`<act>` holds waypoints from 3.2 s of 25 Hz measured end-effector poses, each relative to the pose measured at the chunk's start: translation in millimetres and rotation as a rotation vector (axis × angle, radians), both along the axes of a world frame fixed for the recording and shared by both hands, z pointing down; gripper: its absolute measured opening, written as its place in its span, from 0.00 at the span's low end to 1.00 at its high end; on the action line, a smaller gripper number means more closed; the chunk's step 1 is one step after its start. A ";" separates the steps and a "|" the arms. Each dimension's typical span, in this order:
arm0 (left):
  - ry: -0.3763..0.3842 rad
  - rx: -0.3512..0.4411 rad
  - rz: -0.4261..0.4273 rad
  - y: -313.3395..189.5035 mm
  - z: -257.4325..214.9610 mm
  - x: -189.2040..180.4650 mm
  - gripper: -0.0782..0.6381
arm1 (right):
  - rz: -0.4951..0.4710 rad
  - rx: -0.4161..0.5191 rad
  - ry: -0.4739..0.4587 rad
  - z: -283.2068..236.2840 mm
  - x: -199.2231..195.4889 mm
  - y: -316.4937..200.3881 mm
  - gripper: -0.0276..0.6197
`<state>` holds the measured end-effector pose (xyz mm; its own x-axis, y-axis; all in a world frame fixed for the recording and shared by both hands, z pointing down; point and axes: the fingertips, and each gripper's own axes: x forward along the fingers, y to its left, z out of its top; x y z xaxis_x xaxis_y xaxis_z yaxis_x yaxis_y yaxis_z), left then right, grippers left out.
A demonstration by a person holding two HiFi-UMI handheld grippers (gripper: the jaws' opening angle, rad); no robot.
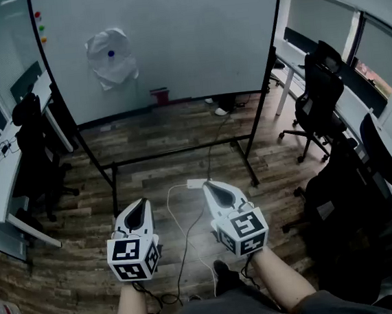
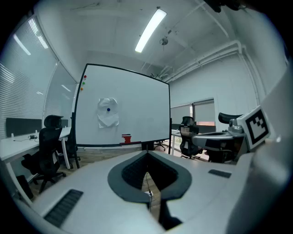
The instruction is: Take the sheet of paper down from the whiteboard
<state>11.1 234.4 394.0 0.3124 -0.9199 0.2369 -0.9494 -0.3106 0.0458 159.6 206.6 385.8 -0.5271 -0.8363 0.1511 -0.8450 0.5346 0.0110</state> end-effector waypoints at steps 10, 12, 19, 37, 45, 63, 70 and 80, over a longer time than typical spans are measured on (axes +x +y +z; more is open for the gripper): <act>0.015 0.002 -0.023 -43.3 1.4 18.0 0.13 | -0.068 -0.004 -0.026 6.6 9.2 -47.9 0.08; 0.014 0.004 -0.030 -50.7 2.8 23.0 0.13 | -0.083 -0.006 -0.042 8.9 11.6 -56.1 0.08; 0.017 -0.012 -0.100 -74.4 13.0 25.7 0.13 | -0.119 0.021 -0.046 16.1 21.9 -89.9 0.08; 0.036 -0.017 -0.196 -136.5 17.1 65.4 0.13 | -0.332 -0.032 -0.042 44.5 28.0 -151.2 0.08; 0.037 0.004 -0.198 -171.6 11.7 37.1 0.13 | -0.314 -0.021 -0.050 39.0 4.1 -187.1 0.08; 0.059 0.011 -0.127 -320.3 8.5 -101.1 0.13 | -0.195 -0.026 -0.047 32.7 -115.4 -331.5 0.08; 0.070 -0.003 -0.094 -362.0 11.2 -150.5 0.13 | -0.134 -0.019 -0.038 25.5 -160.8 -374.0 0.08; 0.086 0.011 -0.065 -409.4 7.3 -200.1 0.13 | -0.060 -0.023 -0.022 26.2 -195.1 -402.0 0.08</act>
